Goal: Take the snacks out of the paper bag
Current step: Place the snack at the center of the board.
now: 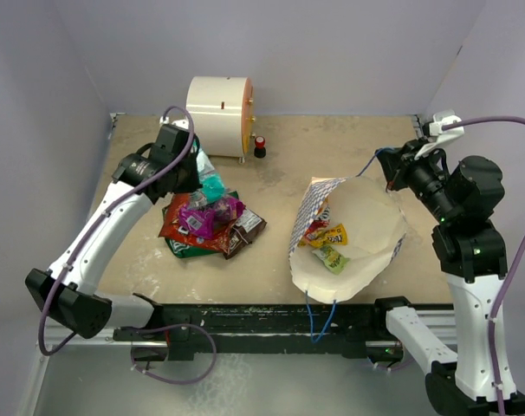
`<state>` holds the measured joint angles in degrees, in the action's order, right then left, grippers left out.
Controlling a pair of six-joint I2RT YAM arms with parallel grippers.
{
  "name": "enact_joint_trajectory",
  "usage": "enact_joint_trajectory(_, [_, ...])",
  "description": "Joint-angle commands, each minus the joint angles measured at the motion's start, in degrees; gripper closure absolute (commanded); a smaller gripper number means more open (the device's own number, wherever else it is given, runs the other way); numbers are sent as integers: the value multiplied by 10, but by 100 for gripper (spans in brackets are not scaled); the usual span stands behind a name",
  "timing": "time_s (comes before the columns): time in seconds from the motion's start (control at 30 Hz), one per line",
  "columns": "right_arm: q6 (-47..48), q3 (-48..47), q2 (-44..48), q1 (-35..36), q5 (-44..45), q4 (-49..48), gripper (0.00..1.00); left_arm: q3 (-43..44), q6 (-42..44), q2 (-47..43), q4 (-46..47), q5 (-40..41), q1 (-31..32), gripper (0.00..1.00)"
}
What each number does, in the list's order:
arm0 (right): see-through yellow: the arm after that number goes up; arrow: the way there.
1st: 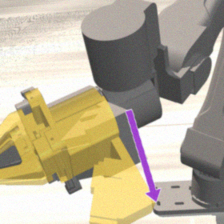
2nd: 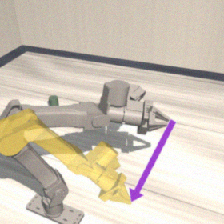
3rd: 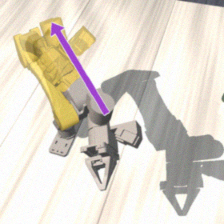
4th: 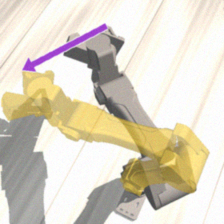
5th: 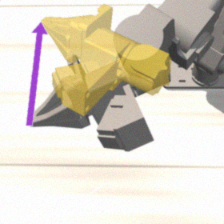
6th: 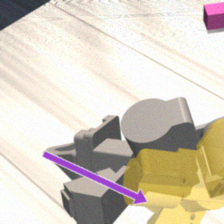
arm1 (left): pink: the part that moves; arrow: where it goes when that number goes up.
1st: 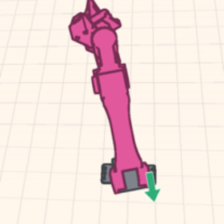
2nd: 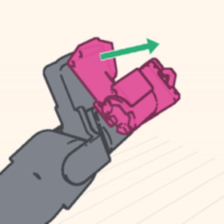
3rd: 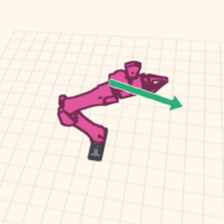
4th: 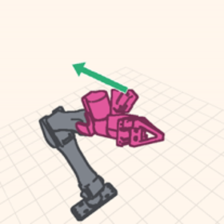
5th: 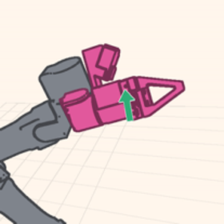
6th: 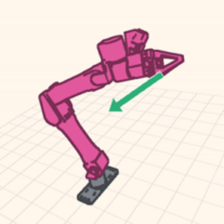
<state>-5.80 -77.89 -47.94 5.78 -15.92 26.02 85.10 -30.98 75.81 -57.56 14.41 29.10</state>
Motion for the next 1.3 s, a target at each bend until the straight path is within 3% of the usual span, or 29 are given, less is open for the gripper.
enact_joint_trajectory(0.0, [3,-29,6,2,7,-15,100,-36,-16,6,60,-68,-47,100])
enact_joint_trajectory(0.3, [7,-33,9,2,13,-11,100,-110,-65,55,109,-123,-67,100])
enact_joint_trajectory(0.7, [7,-24,13,2,18,-15,100,-238,-118,67,151,-136,-88,100])
enact_joint_trajectory(0.77, [3,-19,14,2,17,-17,100,-256,-121,67,159,-146,-91,96])
enact_joint_trajectory(0.87, [2,-18,14,2,14,-17,100,-249,-121,69,137,-141,-93,92])
enact_joint_trajectory(0.97, [3,-16,15,2,19,-15,100,-234,-121,43,115,-121,-93,99])
enact_joint_trajectory(1.1, [-2,-14,15,2,13,-18,100,-212,-126,-1,81,-103,-93,100])
enact_joint_trajectory(1.27, [-2,-11,15,3,14,-19,100,-233,-149,-25,77,-142,-93,98])
